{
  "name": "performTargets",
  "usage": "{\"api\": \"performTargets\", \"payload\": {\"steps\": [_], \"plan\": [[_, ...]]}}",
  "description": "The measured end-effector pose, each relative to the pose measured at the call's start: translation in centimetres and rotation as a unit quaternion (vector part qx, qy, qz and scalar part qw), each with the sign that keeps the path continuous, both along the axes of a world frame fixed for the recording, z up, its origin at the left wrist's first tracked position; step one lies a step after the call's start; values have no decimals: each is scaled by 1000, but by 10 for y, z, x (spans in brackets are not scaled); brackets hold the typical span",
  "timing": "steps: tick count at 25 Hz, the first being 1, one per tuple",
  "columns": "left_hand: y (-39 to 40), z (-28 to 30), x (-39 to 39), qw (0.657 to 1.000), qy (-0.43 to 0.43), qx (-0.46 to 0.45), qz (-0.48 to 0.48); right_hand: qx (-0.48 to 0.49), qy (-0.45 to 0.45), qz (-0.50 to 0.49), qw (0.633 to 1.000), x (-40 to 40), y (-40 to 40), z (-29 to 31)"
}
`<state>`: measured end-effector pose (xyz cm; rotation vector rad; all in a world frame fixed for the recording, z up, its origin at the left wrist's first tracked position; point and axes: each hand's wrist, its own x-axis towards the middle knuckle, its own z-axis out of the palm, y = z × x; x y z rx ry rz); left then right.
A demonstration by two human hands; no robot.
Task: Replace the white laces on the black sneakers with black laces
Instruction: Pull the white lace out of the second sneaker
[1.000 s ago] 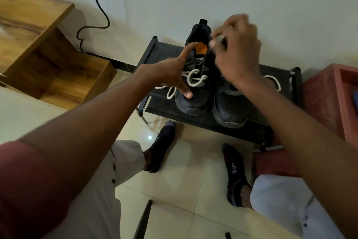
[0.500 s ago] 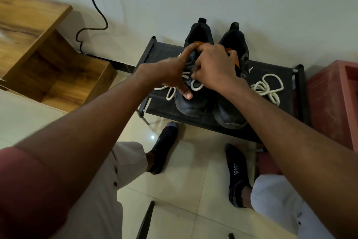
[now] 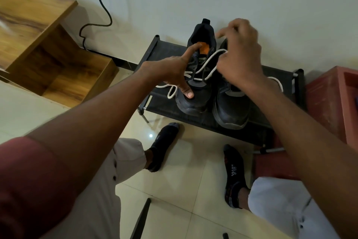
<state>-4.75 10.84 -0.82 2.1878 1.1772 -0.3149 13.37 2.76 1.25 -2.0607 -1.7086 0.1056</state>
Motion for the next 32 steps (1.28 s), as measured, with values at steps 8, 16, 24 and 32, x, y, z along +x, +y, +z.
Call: {"api": "performTargets", "payload": {"steps": [8, 16, 24, 32], "plan": [[1, -1, 2, 1000, 10, 8, -12, -38, -102, 61, 992, -27, 8, -40], [-2, 0, 2, 1000, -8, 7, 7, 320, 97, -128, 934, -9, 15, 25], [0, 1, 6, 1000, 15, 2, -6, -117, -109, 81, 984, -24, 8, -24], [1, -1, 5, 1000, -6, 1, 4, -62, -117, 35, 991, -35, 10, -33]]}}
